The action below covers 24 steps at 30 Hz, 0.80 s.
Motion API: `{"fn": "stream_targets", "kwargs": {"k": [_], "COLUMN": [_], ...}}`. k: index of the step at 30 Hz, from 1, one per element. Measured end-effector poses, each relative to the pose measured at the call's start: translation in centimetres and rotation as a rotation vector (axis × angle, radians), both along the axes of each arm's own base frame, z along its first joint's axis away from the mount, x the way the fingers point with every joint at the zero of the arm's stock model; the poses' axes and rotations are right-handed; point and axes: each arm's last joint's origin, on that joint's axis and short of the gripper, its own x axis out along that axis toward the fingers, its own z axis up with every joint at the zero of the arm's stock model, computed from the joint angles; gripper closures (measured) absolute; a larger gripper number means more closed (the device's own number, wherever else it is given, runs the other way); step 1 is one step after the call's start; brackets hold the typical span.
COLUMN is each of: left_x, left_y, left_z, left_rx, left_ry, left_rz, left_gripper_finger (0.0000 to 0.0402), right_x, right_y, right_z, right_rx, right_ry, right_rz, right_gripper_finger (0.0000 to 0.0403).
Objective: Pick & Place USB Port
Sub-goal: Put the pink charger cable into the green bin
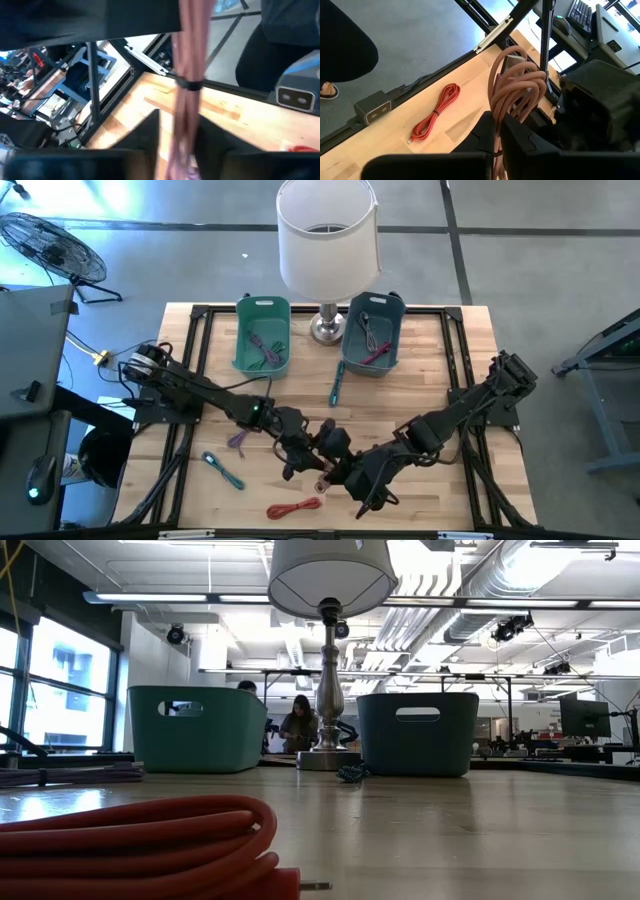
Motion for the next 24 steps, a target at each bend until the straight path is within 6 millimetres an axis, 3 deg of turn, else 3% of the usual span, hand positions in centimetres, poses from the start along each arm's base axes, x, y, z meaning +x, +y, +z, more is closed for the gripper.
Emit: {"fn": "stream_targets", "kwargs": {"k": [3, 7, 14, 17, 21, 24], "left_x": [0.0, 0.0, 0.0, -0.2, -1.1, -2.4], "left_y": [0.0, 0.1, 0.3, 0.6, 1.5, 2.5], "left_z": [-0.1, -0.1, -0.2, 0.0, 0.3, 1.9], "left_rx": [0.007, 0.006, 0.008, 0.028, 0.124, 0.185], "left_ry": [0.008, 0.012, 0.04, 0.041, 0.089, 0.083], "left_rz": [-0.008, 0.025, 0.107, 0.167, 0.357, 0.506], "left_gripper_finger": [0.0381, 0.0384, 0.0393, 0.0394, 0.0394, 0.0394], "right_x": [0.0, -0.1, -0.8, -1.9, -4.1, -6.0], "right_y": [-0.1, 0.0, 1.1, 2.4, 4.2, 5.9], "right_z": [0.0, 0.0, 0.4, 1.3, 3.8, 4.4], "right_rx": [-0.01, -0.034, -0.103, -0.195, -0.272, -0.314], "right_ry": [-0.002, -0.013, -0.113, -0.196, -0.323, -0.367], "right_rz": [-0.016, -0.055, -0.207, -0.33, -0.465, -0.517], "right_gripper_finger": [0.0397, 0.039, 0.0309, 0.0278, 0.0248, 0.0236]}}
